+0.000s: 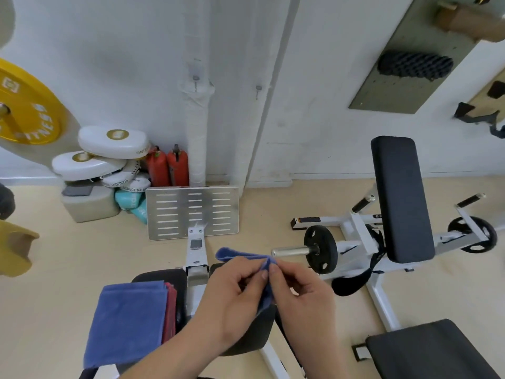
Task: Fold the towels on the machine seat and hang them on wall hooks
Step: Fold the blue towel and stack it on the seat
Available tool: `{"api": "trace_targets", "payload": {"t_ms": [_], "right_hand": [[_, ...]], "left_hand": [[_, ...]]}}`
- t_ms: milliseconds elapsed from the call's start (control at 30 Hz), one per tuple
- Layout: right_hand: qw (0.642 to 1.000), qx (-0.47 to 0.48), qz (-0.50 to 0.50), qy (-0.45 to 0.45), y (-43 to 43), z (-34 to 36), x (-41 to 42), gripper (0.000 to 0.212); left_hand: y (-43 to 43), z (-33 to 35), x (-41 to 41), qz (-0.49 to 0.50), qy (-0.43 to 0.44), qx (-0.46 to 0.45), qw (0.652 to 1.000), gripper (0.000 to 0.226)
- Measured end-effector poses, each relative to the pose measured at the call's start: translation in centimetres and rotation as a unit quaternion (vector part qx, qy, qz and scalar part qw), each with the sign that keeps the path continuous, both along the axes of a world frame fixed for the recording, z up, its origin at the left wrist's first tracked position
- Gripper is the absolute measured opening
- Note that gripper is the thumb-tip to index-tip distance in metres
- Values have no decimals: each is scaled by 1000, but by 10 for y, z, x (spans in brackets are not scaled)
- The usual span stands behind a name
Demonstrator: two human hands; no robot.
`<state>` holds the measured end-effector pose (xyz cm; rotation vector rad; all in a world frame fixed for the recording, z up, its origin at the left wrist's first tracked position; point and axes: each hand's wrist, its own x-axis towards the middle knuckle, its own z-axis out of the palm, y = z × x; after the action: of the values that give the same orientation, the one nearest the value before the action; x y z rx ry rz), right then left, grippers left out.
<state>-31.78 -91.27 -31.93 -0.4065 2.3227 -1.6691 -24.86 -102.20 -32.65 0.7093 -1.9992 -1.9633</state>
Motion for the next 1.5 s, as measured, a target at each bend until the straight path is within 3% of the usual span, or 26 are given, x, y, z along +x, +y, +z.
{"api": "trace_targets", "payload": {"t_ms": [100, 167, 267, 333, 400, 500, 600, 667, 767, 900, 1100, 1167, 1300, 1433, 1500], "right_hand": [[998, 19, 42, 42, -10, 1, -2, 26], [995, 29, 83, 52, -14, 4, -5, 30], [989, -12, 144, -27, -13, 10, -11, 26], [979, -64, 149, -121, -10, 14, -19, 26], [977, -70, 137, -149, -5, 17, -29, 26], [987, -7, 150, -51, 7, 21, -47, 31], [963, 56, 258, 45, 14, 27, -64, 51], [935, 78, 340, 63, 15, 35, -76, 52], [915, 46, 401, 26, 15, 49, -87, 37], [917, 95, 385, 51, 15, 40, -99, 11], [915, 196, 351, 20, 47, 4, -128, 35], [921, 200, 334, -4, 60, -4, -140, 33], [954, 138, 265, -35, 81, -9, -160, 17], [986, 30, 147, -78, 91, -11, -173, 32], [986, -34, 115, -117, 91, -15, -173, 28]], "left_hand": [[-10, 4, 2, -16, -10, -10, 1000, 15], [-18, 0, 2, -13, -28, -70, 997, 13], [-21, 0, 0, 40, -32, -110, 993, 3], [-19, 0, -2, 48, -18, -119, 992, 11], [-17, 0, -6, 45, -17, -129, 990, 19], [-16, 9, -9, 27, -22, -116, 993, 23], [-19, 28, -6, -37, -8, -130, 991, 29], [-23, 41, -5, -68, -5, -157, 985, 27], [-27, 59, -7, -71, 17, -188, 980, 24], [-27, 71, -10, 4, 68, -235, 970, 23], [-41, 67, -5, 141, 50, -217, 965, 28], [-46, 56, -7, 175, 23, -206, 963, 28], [-48, 29, -11, 212, -24, -182, 960, 26], [-50, 14, -10, 207, -38, -177, 961, 27], [-51, 4, -6, 197, -38, -164, 966, 28]]}}
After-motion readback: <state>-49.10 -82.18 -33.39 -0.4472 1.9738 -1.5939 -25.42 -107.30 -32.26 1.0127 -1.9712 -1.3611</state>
